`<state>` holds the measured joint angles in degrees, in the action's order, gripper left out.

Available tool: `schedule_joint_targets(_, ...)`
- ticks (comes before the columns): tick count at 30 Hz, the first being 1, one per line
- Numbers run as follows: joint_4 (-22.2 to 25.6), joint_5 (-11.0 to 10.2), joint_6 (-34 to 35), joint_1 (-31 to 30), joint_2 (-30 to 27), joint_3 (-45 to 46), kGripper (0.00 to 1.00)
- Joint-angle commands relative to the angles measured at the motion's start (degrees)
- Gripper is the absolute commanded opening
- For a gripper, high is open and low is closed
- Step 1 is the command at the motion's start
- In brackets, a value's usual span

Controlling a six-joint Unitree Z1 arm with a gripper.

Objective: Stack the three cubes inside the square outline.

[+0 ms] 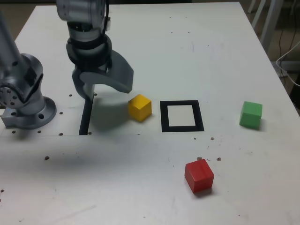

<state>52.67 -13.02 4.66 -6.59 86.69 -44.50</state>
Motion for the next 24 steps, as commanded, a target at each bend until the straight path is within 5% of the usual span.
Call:
schedule_joint_targets(1, -0.64, -0.09, 0.08, -0.09, 0.19, -0.36, 1.0)
schedule_joint_targets(10, 0.58, 0.69, 0.39, -0.09, 0.26, -0.65, 1.0)
schedule_joint_targets(19, 7.08, 5.74, 0.89, -0.17, 0.05, -2.26, 0.99)
schedule_joint_targets(24, 13.09, 6.13, 1.14, -1.41, 0.45, -8.1, 0.99)
